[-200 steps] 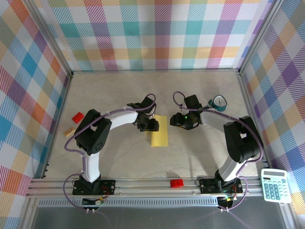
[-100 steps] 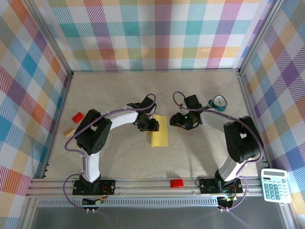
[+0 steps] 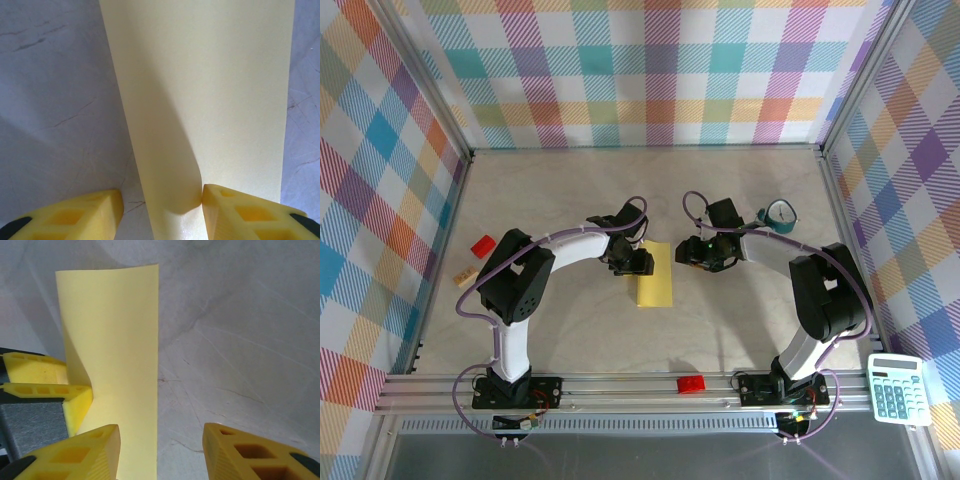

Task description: Fold a paper plane with a square sheet of paper (fold left side to right side)

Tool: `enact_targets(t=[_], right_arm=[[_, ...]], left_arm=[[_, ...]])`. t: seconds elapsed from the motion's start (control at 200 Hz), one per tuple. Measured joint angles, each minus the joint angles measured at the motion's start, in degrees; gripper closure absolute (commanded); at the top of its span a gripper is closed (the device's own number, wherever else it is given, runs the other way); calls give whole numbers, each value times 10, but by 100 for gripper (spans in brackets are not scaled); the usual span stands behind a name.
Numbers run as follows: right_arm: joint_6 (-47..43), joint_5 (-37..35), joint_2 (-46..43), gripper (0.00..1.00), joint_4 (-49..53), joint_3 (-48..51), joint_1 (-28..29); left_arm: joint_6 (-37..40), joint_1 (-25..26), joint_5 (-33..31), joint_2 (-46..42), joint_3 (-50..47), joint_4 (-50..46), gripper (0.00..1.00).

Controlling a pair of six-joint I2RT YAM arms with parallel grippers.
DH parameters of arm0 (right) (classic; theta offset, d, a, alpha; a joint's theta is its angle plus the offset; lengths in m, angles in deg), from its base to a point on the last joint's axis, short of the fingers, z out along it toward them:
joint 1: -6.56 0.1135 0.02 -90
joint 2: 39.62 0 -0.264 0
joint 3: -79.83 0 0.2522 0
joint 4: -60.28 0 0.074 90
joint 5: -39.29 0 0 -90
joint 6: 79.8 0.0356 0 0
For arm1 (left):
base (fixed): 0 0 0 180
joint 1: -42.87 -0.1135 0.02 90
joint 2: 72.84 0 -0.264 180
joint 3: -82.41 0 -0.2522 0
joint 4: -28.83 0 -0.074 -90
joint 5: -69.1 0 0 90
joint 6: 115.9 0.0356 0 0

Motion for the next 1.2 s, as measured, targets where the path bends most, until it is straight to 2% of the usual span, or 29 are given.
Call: enact_targets(t=[0.535,1.2], right_arm=[[0,47,30,60,-15,0,12],[0,40,31,59,-15,0,12]], left_arm=[[0,0,0,1,2,-2,51],[-2,0,2,5,7,-9,51]])
